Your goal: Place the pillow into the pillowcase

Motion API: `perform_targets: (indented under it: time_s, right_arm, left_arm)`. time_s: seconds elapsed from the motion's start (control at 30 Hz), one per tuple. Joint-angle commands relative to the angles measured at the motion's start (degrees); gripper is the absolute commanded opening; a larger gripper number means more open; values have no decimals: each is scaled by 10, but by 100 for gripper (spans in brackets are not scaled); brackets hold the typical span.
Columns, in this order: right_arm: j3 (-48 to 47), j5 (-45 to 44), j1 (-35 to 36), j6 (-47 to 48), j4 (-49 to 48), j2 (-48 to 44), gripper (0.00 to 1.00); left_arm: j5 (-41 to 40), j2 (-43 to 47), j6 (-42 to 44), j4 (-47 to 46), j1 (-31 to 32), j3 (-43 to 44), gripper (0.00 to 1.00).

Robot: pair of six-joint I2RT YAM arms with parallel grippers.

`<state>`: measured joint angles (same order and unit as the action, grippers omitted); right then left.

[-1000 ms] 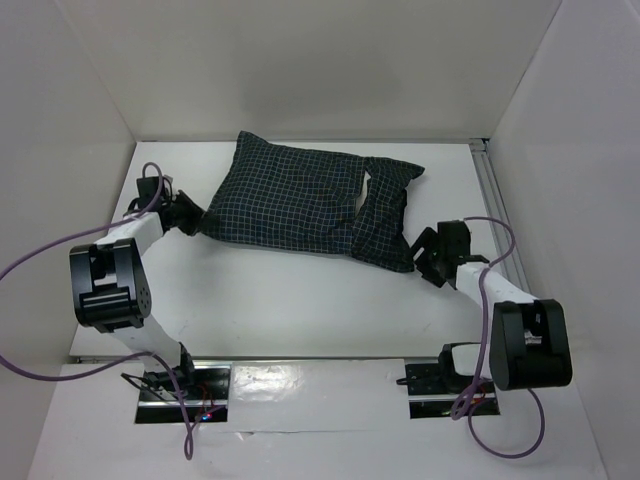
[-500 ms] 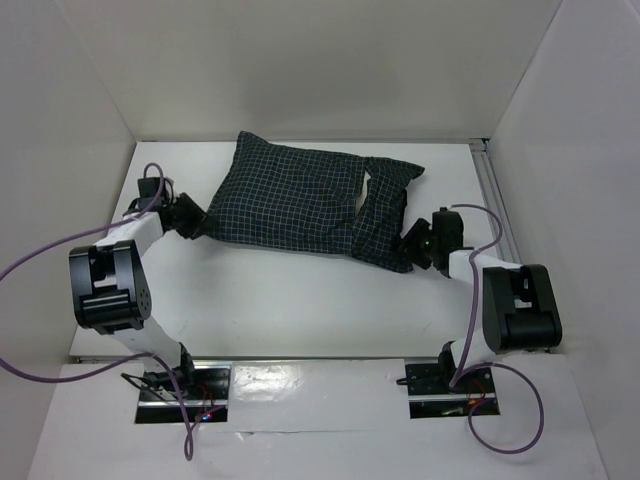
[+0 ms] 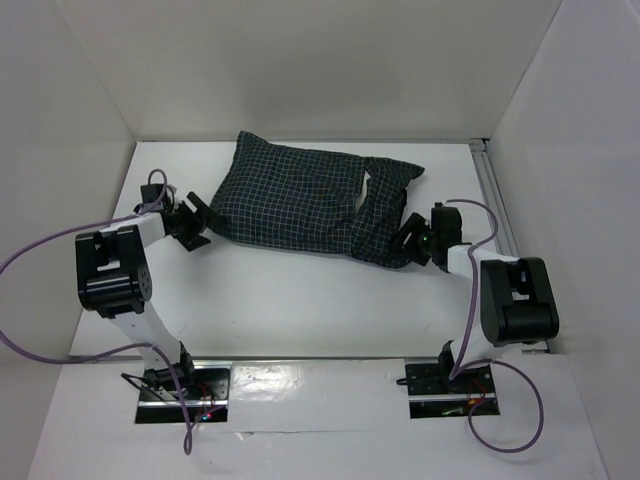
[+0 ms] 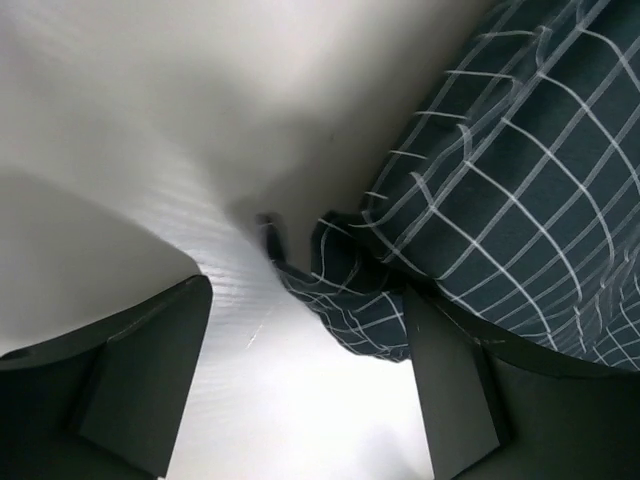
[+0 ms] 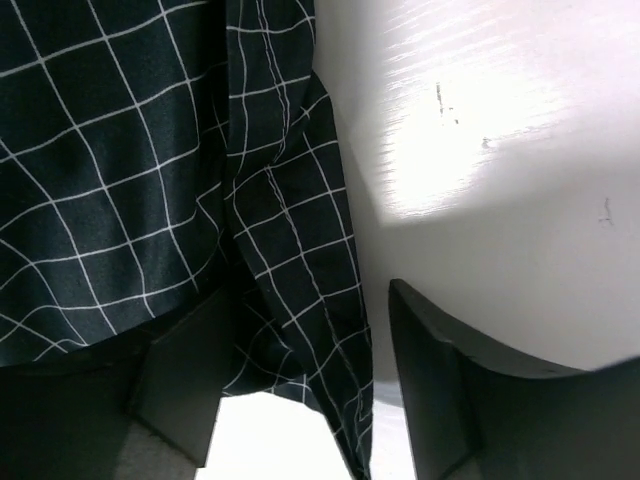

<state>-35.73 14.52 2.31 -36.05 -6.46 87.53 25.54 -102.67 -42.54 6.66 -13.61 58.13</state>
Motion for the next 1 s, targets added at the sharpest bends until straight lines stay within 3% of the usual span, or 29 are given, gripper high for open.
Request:
perform_targets:
  time_s: [0.0, 0.1, 0.17, 0.23, 0.27, 0.3, 0.33, 0.37, 0.8, 0.97]
  right_arm:
    - [9, -5, 6, 15, 41, 16, 71]
    - [4, 1, 6, 15, 41, 16, 70]
    - [4, 1, 6, 15, 41, 16, 62]
    - [-1, 1, 6, 20, 41, 16, 50]
    - [-1, 1, 6, 20, 41, 16, 31]
    - [-8, 1, 6, 20, 41, 16, 21]
    - [-8, 1, 6, 20, 49, 8, 10]
    - [-14, 1, 6, 20, 54, -1, 0]
    - [-93, -58, 6, 26, 194, -147, 0]
    - [-176, -58, 1, 31, 252, -161, 0]
  left_arm:
    - [20, -12, 4, -45, 13, 1, 90]
    - [25, -20, -4, -65, 13, -13, 86]
    - [31, -13, -11, -97, 13, -23, 77]
    - [36, -5, -25, -108, 13, -34, 48]
    - [36, 4, -25, -113, 13, -34, 27]
    - [29, 4, -25, -101, 13, -34, 10]
    - [29, 12, -25, -93, 13, -28, 0]
    - [21, 17, -25, -87, 13, -22, 0]
    - [-3, 230, -31, -22, -33, -44, 0]
    - [25, 264, -31, 21, -51, 11, 0]
